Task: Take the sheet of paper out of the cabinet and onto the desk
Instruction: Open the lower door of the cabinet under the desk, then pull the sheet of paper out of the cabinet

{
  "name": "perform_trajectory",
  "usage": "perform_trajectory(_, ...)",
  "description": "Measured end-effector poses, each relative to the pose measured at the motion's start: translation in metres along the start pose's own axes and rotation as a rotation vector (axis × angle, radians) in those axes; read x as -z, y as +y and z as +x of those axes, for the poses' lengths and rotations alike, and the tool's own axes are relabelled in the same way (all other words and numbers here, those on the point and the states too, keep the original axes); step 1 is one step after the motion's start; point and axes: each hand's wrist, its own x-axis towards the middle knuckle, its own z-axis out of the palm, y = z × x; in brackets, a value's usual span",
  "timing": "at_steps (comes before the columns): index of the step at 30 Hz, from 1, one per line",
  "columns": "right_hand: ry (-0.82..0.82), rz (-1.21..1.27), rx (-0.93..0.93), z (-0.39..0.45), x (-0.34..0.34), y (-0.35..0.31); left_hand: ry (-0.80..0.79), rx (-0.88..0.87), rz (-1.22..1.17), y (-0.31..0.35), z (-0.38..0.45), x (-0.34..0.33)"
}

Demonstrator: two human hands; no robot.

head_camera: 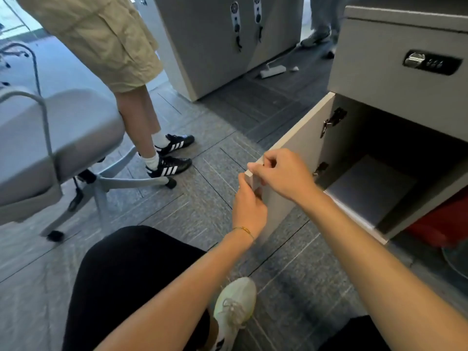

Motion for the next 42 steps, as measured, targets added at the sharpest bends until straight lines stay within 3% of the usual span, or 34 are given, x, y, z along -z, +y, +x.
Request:
perform_trajectory(12,0.118,-0.114,-0.007,0.045,-0.045,-0.033,-0.021,0.042,-0.045,-0.018,0.064,0.037)
perform_trajectory(20,0.034,-0.025,-0.133,0.023,-0.055,0.001,-0.059,0.086,-0.208,-0.044,0.062,0.038)
perform_trajectory(24,0.027,0.013,-0.213,0.0,-0.054,0.04,0.035,0.271,-0.211,-0.064,0.04,0.015)
perform_trajectory(27,0.068,-0.002,-0.265,-0.016,-0.045,0.073,0.197,0.49,-0.243,-0.073,0.016,-0.011)
perform_trajectory(29,0.113,-0.024,-0.328,-0.028,-0.036,0.096,0.178,0.547,-0.236,-0.078,-0.005,-0.035)
perform_trajectory(32,0.173,-0.06,-0.415,-0.044,-0.02,0.128,-0.09,0.415,-0.213,-0.079,-0.023,-0.074)
perform_trajectory(35,0.261,-0.129,-0.488,-0.055,-0.006,0.162,-0.3,0.141,-0.017,-0.06,-0.009,-0.107)
perform_trajectory(42,0.293,-0.288,-0.556,-0.056,-0.001,0.231,-0.533,-0.372,0.362,-0.046,0.063,-0.203)
